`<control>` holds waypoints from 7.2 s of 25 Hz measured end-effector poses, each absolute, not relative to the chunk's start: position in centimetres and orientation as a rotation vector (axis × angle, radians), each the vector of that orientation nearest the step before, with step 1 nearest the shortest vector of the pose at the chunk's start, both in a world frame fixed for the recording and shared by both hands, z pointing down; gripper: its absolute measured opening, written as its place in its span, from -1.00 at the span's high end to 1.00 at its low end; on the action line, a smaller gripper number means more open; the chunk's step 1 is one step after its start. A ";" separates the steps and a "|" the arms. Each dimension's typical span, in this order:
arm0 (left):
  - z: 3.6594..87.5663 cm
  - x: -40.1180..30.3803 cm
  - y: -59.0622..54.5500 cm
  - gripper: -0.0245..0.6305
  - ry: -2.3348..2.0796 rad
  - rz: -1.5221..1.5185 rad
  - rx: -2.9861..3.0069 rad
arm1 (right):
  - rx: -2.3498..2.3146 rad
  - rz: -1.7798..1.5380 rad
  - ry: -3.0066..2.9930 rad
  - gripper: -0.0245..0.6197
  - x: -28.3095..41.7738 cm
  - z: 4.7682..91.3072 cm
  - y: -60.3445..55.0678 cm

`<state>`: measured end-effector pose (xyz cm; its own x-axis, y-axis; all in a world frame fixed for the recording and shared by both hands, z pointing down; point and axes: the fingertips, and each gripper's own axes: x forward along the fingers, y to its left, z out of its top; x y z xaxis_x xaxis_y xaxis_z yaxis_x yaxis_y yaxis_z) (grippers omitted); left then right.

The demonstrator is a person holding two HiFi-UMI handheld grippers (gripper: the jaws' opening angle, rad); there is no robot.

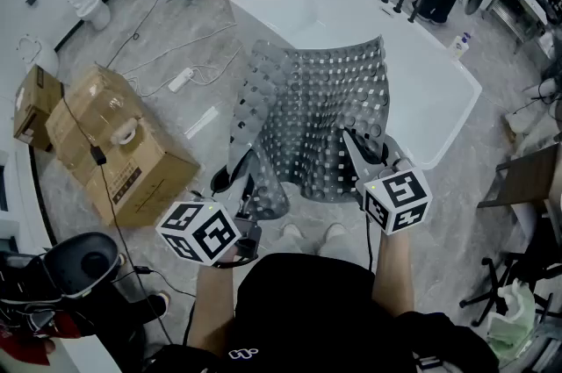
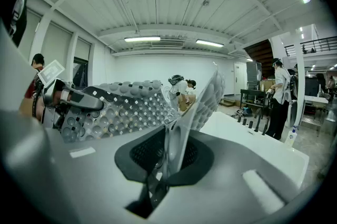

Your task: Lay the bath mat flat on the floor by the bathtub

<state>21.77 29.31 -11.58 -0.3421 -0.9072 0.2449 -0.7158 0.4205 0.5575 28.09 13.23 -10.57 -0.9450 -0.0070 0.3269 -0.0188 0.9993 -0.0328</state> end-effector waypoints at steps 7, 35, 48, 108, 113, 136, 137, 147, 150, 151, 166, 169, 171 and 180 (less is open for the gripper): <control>-10.6 22.0 28.3 0.85 -2.155 -0.473 1.359 | 0.003 0.086 -2.799 0.85 28.9 -9.7 12.7; -11.4 25.1 18.8 0.85 -2.216 -0.329 1.354 | 0.047 0.086 -2.861 0.84 33.7 -12.7 4.9; -14.5 23.8 16.2 0.85 -2.318 -0.295 1.381 | 0.049 -0.009 -2.921 0.85 33.0 -15.0 2.1; -7.5 -10.8 14.3 0.84 -1.969 -0.214 1.596 | 0.439 0.117 -2.723 0.84 3.0 -8.1 4.5; -7.3 -9.1 12.0 0.84 -1.938 -0.189 1.602 | 0.467 0.158 -2.710 0.85 5.0 -7.6 2.6; -9.0 -2.0 7.0 0.84 -1.986 -0.088 1.614 | 0.438 0.196 -2.791 0.85 11.0 -8.8 -2.7; -9.0 -1.7 6.6 0.84 -1.976 -0.082 1.627 | 0.447 0.197 -2.794 0.85 11.2 -8.8 -3.0; -6.8 -5.7 4.8 0.84 -1.871 -0.027 1.691 | 0.524 0.233 -2.801 0.84 7.6 -7.7 -4.0; -5.3 -8.5 5.3 0.84 -1.817 -0.007 1.715 | 0.573 0.270 -2.784 0.85 5.0 -6.7 -3.2; -4.9 -9.6 5.3 0.84 -1.799 -0.010 1.723 | 0.591 0.275 -2.778 0.85 3.9 -6.4 -3.1; -0.9 -28.8 6.9 0.84 -1.574 0.044 1.791 | 0.736 0.410 -2.651 0.85 -14.8 -3.0 1.3; 0.2 -29.8 6.8 0.84 -1.527 0.070 1.803 | 0.785 0.439 -2.617 0.85 -15.8 -2.0 1.6; 0.8 -29.9 6.6 0.84 -1.498 0.080 1.812 | 0.816 0.461 -2.593 0.85 -16.1 -1.4 1.8; 3.7 -24.8 6.8 0.84 -1.369 0.087 1.800 | 0.919 0.551 -2.493 0.85 -10.4 1.5 2.6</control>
